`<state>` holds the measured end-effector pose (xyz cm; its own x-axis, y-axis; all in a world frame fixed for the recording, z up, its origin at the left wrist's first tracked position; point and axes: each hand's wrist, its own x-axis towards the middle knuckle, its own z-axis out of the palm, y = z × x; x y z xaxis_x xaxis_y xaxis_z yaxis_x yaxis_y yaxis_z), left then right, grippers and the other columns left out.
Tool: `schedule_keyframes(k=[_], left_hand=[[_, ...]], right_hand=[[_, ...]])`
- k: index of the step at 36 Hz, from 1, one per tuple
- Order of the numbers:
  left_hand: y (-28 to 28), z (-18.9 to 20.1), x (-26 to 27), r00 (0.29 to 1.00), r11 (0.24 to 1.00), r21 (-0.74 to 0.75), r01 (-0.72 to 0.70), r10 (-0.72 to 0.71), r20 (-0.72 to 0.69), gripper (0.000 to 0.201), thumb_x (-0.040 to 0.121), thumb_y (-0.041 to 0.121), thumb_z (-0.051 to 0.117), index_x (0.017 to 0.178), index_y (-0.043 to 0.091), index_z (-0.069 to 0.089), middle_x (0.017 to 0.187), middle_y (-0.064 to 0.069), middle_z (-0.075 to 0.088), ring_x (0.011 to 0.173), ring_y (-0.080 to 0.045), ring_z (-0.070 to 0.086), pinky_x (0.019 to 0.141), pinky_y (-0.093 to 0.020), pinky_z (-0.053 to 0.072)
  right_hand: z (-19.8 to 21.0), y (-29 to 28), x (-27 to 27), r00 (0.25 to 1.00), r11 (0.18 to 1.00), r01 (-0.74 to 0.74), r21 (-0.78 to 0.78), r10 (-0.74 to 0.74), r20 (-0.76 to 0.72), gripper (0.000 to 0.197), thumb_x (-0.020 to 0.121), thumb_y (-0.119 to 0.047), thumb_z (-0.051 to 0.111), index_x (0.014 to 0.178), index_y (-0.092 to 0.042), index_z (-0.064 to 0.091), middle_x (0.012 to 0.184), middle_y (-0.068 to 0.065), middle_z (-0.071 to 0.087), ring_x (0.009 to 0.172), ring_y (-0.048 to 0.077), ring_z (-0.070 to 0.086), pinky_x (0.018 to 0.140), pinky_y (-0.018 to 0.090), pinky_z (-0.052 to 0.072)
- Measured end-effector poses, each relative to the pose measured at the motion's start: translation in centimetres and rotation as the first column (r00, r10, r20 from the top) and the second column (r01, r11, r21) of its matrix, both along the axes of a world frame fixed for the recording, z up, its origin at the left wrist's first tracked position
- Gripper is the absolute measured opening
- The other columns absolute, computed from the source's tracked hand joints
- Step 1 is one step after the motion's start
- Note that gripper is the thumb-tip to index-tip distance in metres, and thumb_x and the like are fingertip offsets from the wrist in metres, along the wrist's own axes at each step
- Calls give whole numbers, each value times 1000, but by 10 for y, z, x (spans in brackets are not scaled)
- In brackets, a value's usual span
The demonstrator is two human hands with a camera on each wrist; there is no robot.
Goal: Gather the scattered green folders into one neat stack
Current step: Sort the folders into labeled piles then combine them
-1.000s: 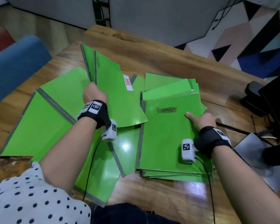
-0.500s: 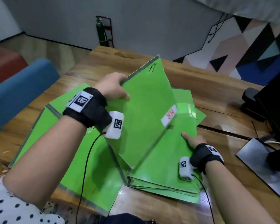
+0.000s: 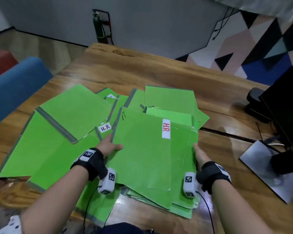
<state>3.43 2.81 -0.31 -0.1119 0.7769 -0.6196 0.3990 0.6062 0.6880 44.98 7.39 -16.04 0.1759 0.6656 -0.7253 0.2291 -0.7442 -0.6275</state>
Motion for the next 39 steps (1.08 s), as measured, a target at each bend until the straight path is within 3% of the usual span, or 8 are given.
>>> schedule_keyframes(k=[5, 11, 18, 22, 26, 29, 32, 39], left_hand=[[1, -1, 31, 975, 980, -69, 187, -193, -105, 76, 82, 24, 70, 144, 13, 28, 139, -12, 46, 123, -31, 49, 101, -46, 43], [3, -14, 79, 939, 985, -56, 160, -170, -299, 66, 84, 17, 69, 137, 3, 33, 139, -16, 44, 126, -31, 46, 101, -38, 42], [1, -24, 111, 871, 974, -70, 217, -225, -437, 70, 87, 17, 64, 144, 8, 24, 139, -16, 33, 126, -32, 40, 103, -38, 40], [-2, -28, 114, 863, 963, -83, 256, -266, -430, 75, 88, 24, 62, 146, 8, 17, 141, -16, 33, 128, -32, 37, 103, -39, 39], [21, -26, 94, 868, 960, -93, 263, -278, -412, 69, 85, 51, 56, 132, 2, 44, 136, -19, 43, 120, -36, 50, 97, -43, 47], [52, -17, 70, 914, 991, -2, 132, -123, -387, 60, 86, 49, 58, 121, 1, 55, 131, -24, 50, 113, -38, 56, 92, -44, 51], [80, -10, 42, 892, 992, 111, -54, 98, -441, 61, 85, 35, 66, 131, 2, 44, 135, -19, 46, 121, -36, 48, 99, -45, 45], [105, -21, 18, 915, 989, 70, -130, 147, -375, 82, 83, 33, 68, 146, 6, 24, 145, -15, 40, 132, -36, 39, 104, -48, 39]], right_hand=[[68, -21, -38, 999, 1000, -4, 26, 3, 41, 106, 69, -86, 24, 148, -15, 30, 152, 11, 33, 137, 28, 36, 113, 50, 28], [137, -37, -77, 998, 1000, 5, 23, -6, 59, 70, 95, -59, 26, 149, -13, 26, 155, 12, 24, 141, 28, 27, 115, 41, 23], [130, -33, -74, 997, 999, 39, -1, -39, 69, 65, 93, -54, 44, 140, -10, 37, 147, 14, 38, 133, 29, 37, 110, 38, 26], [123, -30, -73, 982, 988, 151, 2, -151, 117, 63, 83, -47, 65, 126, -4, 50, 131, 16, 53, 105, 27, 50, 89, 31, 36], [121, -28, -75, 962, 977, 212, 19, -213, 170, 63, 79, -38, 73, 122, 2, 52, 123, 17, 58, 92, 24, 51, 80, 27, 41], [125, -25, -76, 958, 981, 195, 24, -195, 211, 59, 79, -39, 73, 117, 1, 54, 117, 17, 60, 89, 25, 52, 79, 28, 43], [129, -21, -75, 950, 978, 201, 50, -207, 234, 51, 77, -41, 74, 107, -4, 55, 110, 17, 61, 87, 26, 54, 79, 30, 46], [141, -7, -74, 924, 972, 209, 109, -233, 304, 53, 74, -43, 76, 102, -2, 57, 107, 16, 64, 83, 27, 57, 77, 33, 50]])
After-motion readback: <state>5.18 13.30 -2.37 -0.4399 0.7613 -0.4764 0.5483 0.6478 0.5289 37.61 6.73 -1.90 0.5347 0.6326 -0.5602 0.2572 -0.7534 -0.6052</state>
